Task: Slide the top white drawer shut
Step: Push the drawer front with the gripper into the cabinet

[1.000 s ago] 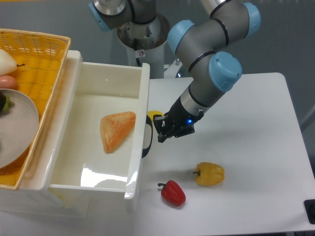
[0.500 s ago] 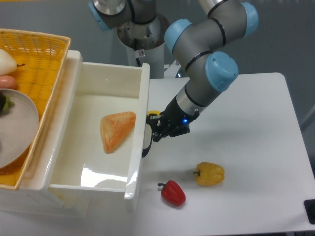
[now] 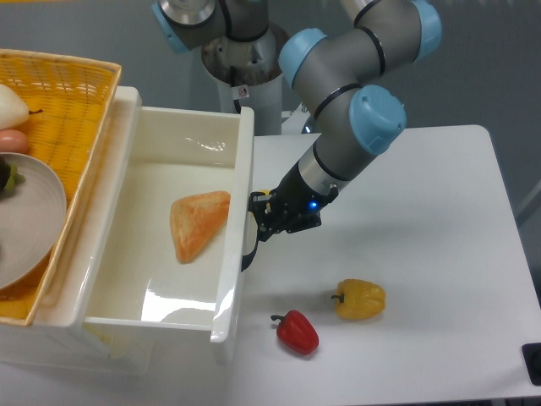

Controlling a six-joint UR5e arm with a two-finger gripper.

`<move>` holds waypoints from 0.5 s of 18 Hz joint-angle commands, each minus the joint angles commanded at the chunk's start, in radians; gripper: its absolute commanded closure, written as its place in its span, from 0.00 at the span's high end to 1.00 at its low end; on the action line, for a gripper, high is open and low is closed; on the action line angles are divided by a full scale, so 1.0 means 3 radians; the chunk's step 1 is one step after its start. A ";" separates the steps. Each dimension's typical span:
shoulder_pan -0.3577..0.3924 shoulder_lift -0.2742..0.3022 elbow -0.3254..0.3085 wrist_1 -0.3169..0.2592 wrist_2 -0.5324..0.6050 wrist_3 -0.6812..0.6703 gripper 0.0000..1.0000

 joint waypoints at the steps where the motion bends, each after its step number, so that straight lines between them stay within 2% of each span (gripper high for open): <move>1: -0.0005 0.0000 0.0000 0.0000 0.0000 0.0000 0.06; 9: -0.0123 0.0041 0.0000 0.0000 0.0000 -0.0010 0.07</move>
